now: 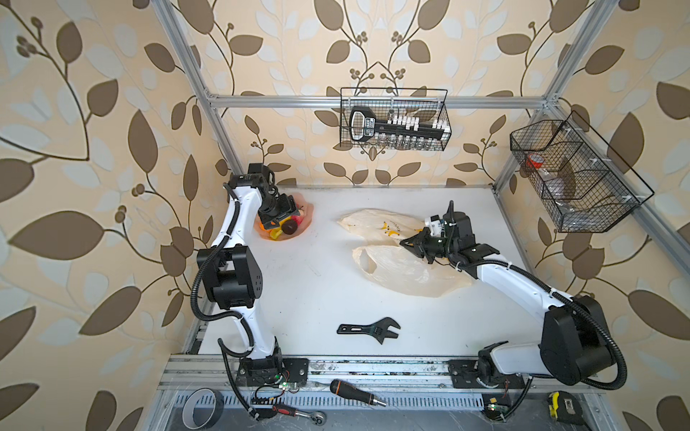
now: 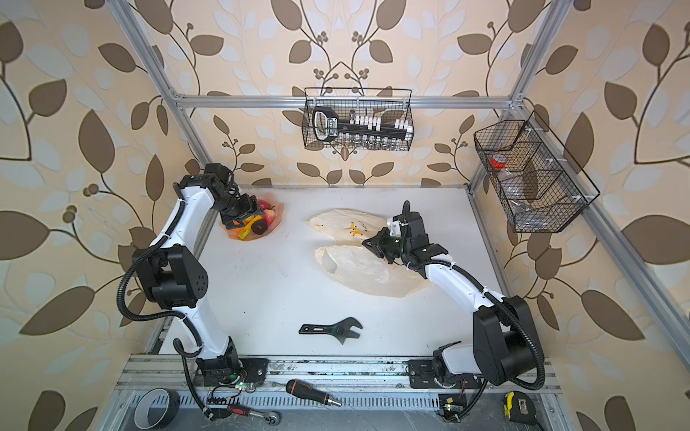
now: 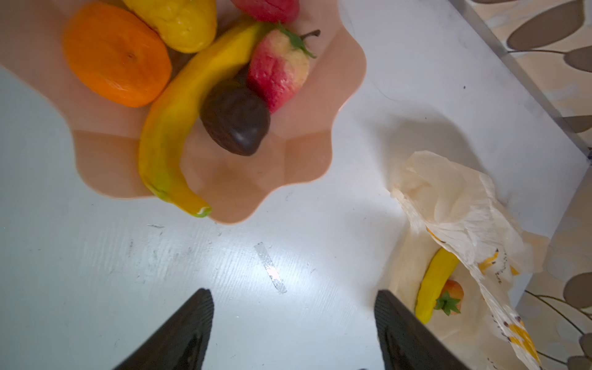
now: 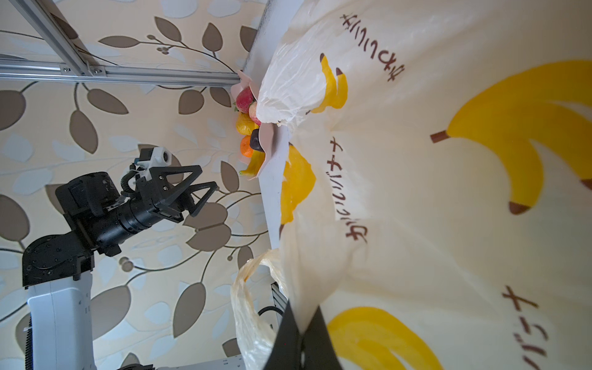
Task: Place the fruits into the plastic bag
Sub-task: Pick up the fruit from the plate.
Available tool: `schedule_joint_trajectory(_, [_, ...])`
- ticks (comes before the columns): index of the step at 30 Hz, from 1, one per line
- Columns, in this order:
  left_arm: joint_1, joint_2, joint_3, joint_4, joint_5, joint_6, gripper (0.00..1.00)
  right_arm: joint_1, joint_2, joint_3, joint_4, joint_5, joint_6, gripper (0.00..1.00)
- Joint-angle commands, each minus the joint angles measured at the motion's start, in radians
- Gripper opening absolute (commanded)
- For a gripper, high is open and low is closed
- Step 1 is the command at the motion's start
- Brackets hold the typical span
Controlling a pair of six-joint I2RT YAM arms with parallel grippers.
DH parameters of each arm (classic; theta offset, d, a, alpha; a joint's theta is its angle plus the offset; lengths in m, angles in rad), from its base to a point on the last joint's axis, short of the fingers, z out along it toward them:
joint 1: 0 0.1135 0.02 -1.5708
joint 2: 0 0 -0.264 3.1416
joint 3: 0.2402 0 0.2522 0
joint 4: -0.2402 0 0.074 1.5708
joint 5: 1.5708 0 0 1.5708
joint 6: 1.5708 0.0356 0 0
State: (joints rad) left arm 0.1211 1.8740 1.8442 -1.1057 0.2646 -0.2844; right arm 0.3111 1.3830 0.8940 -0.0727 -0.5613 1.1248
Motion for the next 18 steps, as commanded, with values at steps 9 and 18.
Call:
schedule_joint_trajectory(9, [0.009,0.095,0.06,0.028,-0.096,0.036,0.77,-0.003,-0.01,0.043,-0.031,0.002,-0.016,0.0])
schedule_joint_trajectory(18, [0.009,0.193,0.138,0.076,-0.112,0.037,0.72,-0.004,-0.003,0.048,-0.031,0.004,-0.016,0.0])
